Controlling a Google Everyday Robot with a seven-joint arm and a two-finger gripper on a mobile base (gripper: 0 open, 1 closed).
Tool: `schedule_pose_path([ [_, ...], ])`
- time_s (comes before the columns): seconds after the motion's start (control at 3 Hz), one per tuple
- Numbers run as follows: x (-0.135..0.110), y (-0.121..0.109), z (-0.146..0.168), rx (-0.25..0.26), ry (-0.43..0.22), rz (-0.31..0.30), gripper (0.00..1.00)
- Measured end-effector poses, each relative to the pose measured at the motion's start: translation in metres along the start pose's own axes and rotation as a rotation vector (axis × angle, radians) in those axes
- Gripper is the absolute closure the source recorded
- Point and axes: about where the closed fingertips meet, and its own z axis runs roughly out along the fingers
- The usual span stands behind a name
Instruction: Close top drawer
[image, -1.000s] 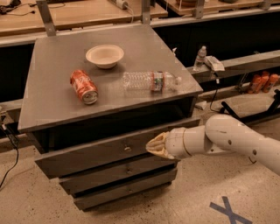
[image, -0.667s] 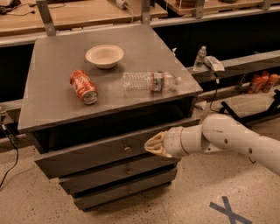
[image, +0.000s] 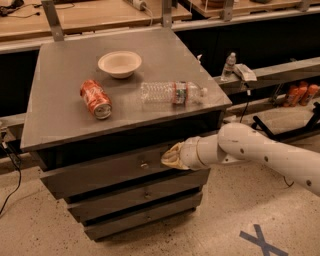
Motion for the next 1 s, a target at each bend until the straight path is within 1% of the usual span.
schedule_pose_path([
  [0.33,0.000,-0.002,0.002,0.000,0.000,0.003,1.00],
  [0.67,-0.007,0.006,-0.013,0.003,-0.033,-0.014,1.00],
  [1.0,-0.014,0.022,-0.037,0.000,-0.080,0.000,1.00],
])
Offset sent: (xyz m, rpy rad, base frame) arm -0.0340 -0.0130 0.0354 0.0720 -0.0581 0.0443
